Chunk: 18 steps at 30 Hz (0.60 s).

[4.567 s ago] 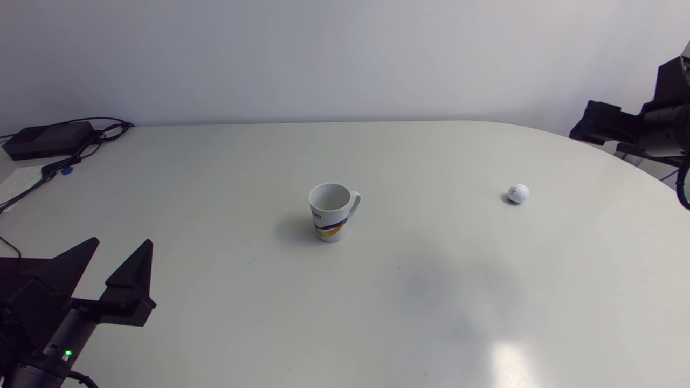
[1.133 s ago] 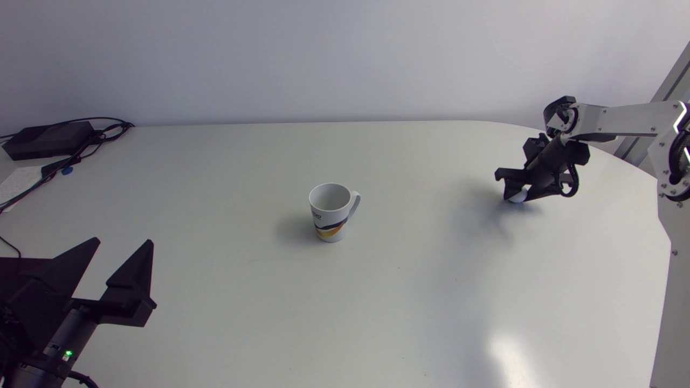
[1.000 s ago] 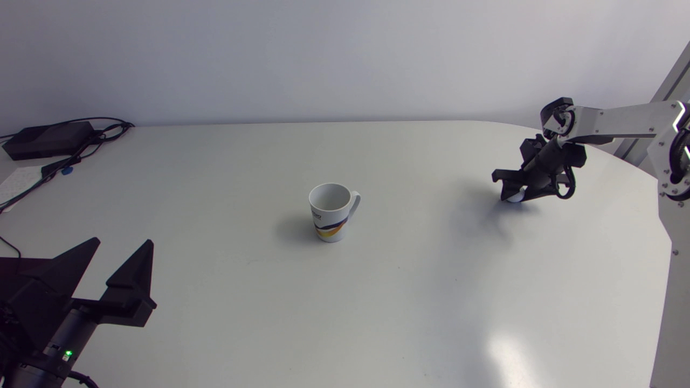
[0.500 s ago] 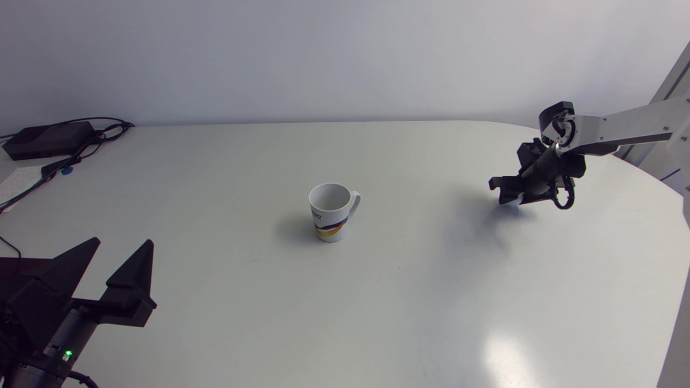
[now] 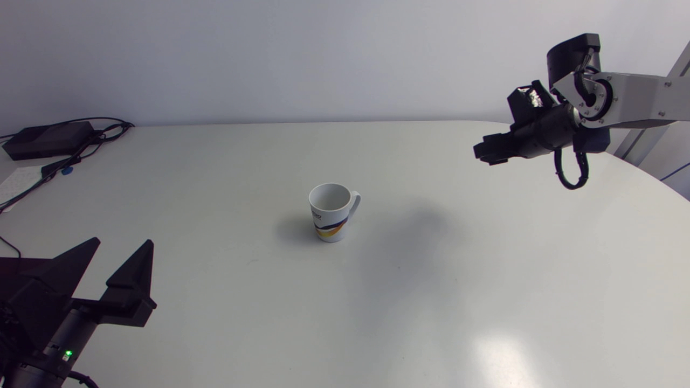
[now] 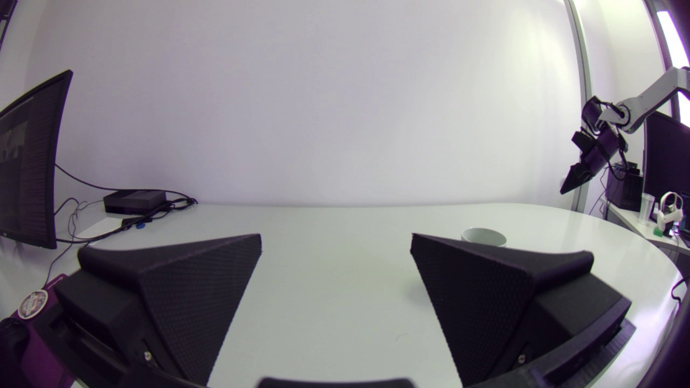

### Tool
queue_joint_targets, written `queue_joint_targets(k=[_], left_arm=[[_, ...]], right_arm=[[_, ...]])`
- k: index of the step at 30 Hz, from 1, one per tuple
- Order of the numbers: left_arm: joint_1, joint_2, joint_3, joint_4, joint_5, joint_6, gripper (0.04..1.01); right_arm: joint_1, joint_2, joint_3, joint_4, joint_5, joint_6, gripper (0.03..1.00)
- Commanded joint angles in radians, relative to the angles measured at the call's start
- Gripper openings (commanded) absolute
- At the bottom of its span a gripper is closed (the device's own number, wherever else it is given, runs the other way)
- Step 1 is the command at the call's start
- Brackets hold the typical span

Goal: Pick up the white golf ball from the table and place it into the cup.

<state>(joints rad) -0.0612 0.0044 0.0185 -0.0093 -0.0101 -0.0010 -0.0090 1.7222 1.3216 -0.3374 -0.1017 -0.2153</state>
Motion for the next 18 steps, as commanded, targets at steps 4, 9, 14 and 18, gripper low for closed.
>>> queue_joint_targets(k=[4, 9, 14, 18], left_arm=[[-0.006, -0.014, -0.015, -0.008, 0.004, -0.007, 0.992], [0.000, -0.015, -0.017, -0.004, 0.004, -0.007, 0.992], [0.011, -0.015, -0.017, 0.000, 0.004, -0.004, 0.992], [0.015, -0.015, -0.017, 0.000, 0.004, -0.001, 0.992]], right_arm=[[0.101, -0.081, -0.056, 0.015, -0.044, -0.022, 0.433], [0.205, -0.101, -0.058, 0.018, -0.064, -0.016, 0.433], [0.323, -0.084, -0.055, 0.038, -0.064, -0.002, 0.434], [0.392, -0.039, -0.025, 0.047, -0.062, 0.004, 0.434]])
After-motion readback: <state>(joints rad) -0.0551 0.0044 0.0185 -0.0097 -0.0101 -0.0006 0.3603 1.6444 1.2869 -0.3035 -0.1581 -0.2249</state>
